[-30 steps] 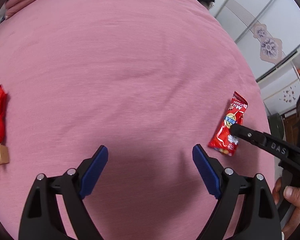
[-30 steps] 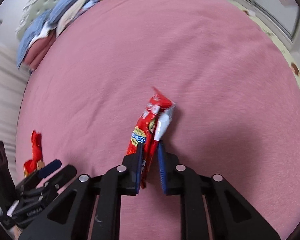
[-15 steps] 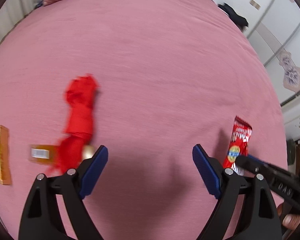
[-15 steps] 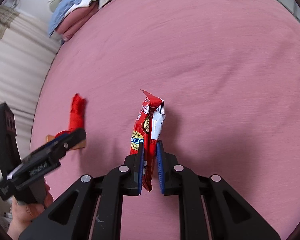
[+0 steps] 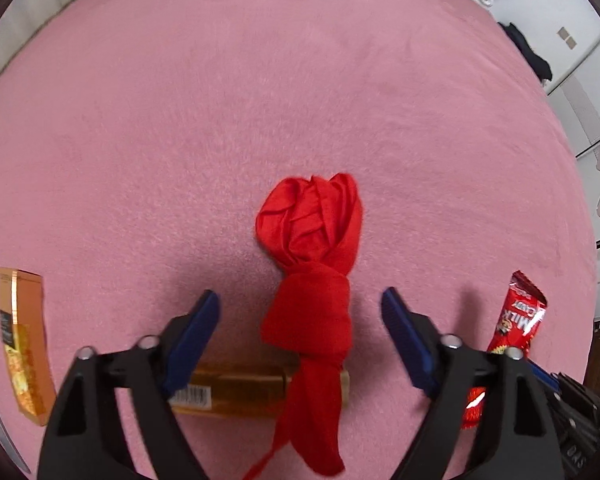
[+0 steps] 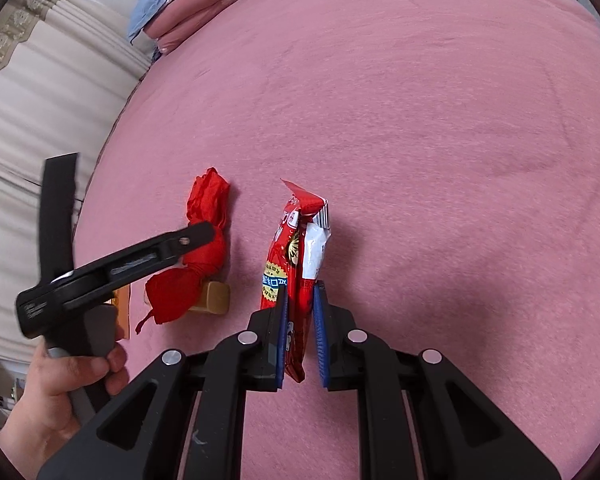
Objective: Collect trash
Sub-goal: 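Lower the left tool onto the red cloth and close it, then carry the red cloth and candy wrapper to the yellow bin and open both tools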
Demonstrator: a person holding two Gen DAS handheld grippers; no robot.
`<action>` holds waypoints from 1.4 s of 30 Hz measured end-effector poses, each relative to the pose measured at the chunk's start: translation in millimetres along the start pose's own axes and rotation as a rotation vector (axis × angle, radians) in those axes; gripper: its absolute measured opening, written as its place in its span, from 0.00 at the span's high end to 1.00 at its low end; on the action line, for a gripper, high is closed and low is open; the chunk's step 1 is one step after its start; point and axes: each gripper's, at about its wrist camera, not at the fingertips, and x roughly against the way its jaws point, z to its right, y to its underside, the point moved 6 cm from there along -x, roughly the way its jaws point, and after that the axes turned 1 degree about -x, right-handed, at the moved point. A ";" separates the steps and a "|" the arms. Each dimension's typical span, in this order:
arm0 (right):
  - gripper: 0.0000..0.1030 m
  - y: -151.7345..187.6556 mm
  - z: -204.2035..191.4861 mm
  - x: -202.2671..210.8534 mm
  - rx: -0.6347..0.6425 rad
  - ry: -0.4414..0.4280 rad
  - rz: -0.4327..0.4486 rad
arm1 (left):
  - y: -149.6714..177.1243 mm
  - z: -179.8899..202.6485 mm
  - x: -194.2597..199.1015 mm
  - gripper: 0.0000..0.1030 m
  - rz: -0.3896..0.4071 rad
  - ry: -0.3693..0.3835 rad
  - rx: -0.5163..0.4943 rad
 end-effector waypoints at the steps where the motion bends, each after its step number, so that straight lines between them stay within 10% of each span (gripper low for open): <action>1: 0.88 -0.3 -0.7 -1.4 0.003 0.003 -0.003 | 0.5 1.6 -5.3 0.43 -0.018 0.009 0.003; 6: 0.88 2.2 -6.7 1.8 0.059 0.031 -0.014 | 1.7 11.7 -11.4 0.66 -0.027 0.033 0.012; 16: 0.88 26.5 5.3 41.7 0.098 0.084 -0.007 | 53.0 63.3 40.0 0.66 0.055 0.147 -0.065; 42: 0.88 193.6 138.9 269.9 -0.117 0.224 0.124 | 289.7 298.3 136.4 0.66 -0.081 0.273 -0.456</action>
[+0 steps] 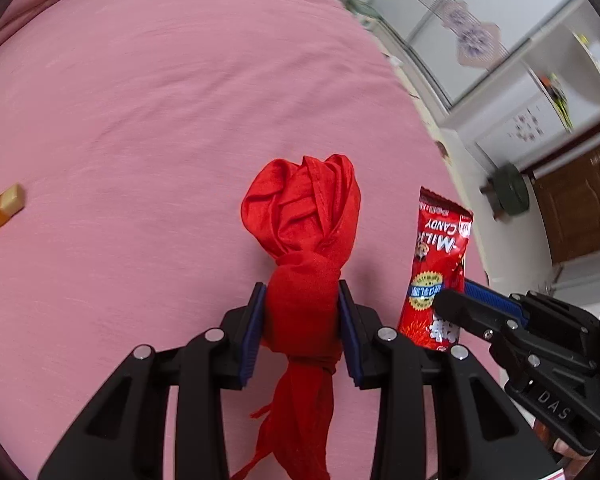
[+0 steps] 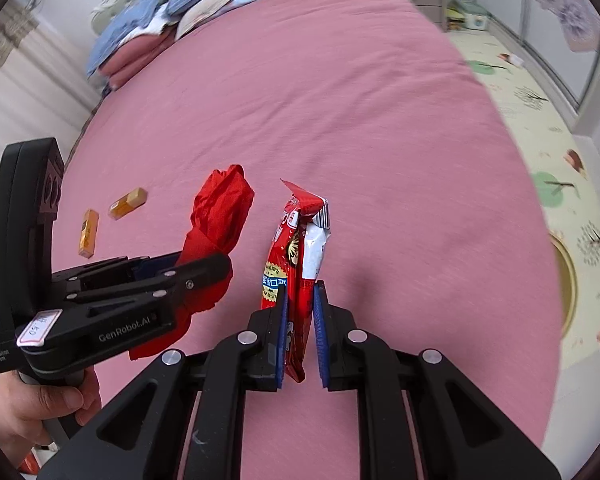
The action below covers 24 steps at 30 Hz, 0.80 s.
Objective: Collect trash
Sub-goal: 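Carry the red cloth and candy wrapper to the yellow bin and open both tools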
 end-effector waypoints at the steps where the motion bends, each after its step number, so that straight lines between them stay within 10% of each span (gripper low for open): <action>1: 0.88 3.2 8.8 7.5 -0.011 0.004 0.006 | 5.4 11.7 -0.6 0.66 -0.006 0.008 -0.014; 24: 0.88 44.5 240.9 123.2 -0.292 0.101 0.122 | -9.5 268.2 -63.5 0.66 -0.107 0.099 -0.316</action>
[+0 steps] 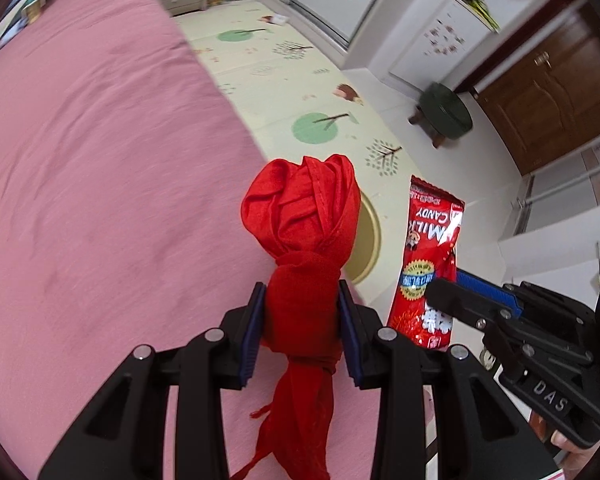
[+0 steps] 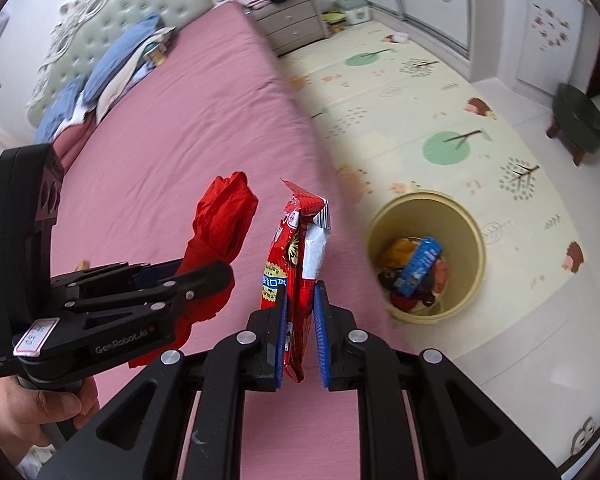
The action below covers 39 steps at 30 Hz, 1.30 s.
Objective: Collect trash
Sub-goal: 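Carry the red cloth and candy wrapper to the yellow bin and open both tools, then move both tools back over the bed toward the gold packets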
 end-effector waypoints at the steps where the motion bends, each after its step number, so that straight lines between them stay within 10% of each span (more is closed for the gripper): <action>1: 0.88 -2.0 8.2 0.6 -0.013 0.006 0.003 | -4.0 7.8 -6.0 0.66 -0.009 0.002 -0.015; 14: 0.87 -41.2 101.8 21.4 -0.121 0.091 0.064 | -57.8 83.4 -58.0 0.64 -0.049 0.116 -0.122; 16: 0.83 -49.8 111.3 25.4 -0.124 0.092 0.070 | -68.1 94.1 -57.4 0.55 -0.029 0.125 -0.150; 18: 0.72 -58.3 120.3 30.1 -0.129 0.119 0.090 | -77.4 98.2 -55.6 0.21 0.005 0.101 -0.170; 23: 0.66 -69.3 136.2 36.4 -0.151 0.152 0.107 | -89.6 94.1 -56.1 0.19 0.001 0.082 -0.165; 39: 0.66 -66.3 53.5 15.3 -0.057 0.061 0.057 | -64.2 24.3 -13.8 0.17 0.042 0.033 -0.056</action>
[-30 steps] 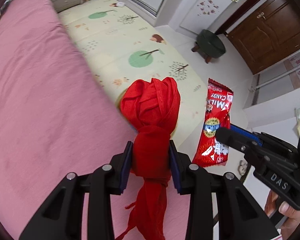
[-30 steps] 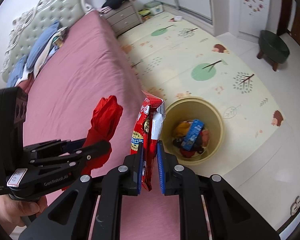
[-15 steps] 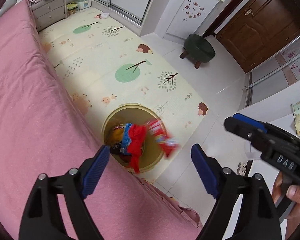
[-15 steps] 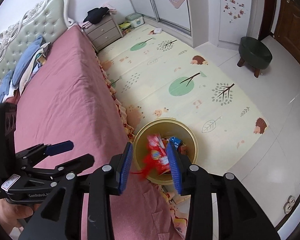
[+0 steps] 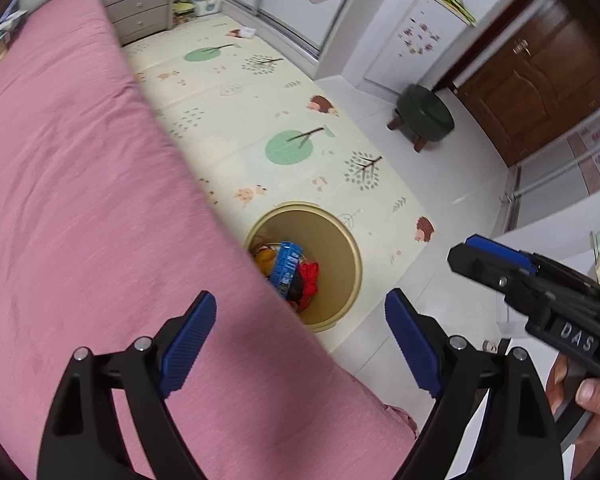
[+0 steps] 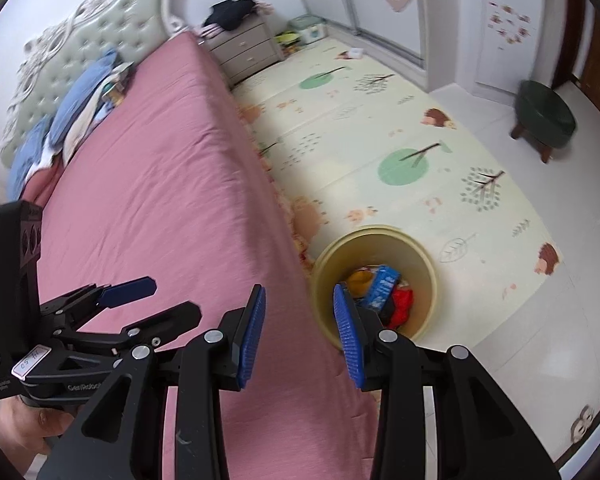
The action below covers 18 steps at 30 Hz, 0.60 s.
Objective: Collect trash
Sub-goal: 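Move both tools back over the bed toward the gold packets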
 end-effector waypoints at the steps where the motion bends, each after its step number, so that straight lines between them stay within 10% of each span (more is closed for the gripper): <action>1: 0.66 1.9 -7.6 -1.7 0.011 -0.005 -0.005 | 3.3 -5.7 3.6 0.17 0.003 -0.002 0.012; 18: 0.65 81.7 -244.5 -67.7 0.315 -0.146 -0.172 | 145.1 -225.8 102.3 0.17 0.080 -0.167 0.360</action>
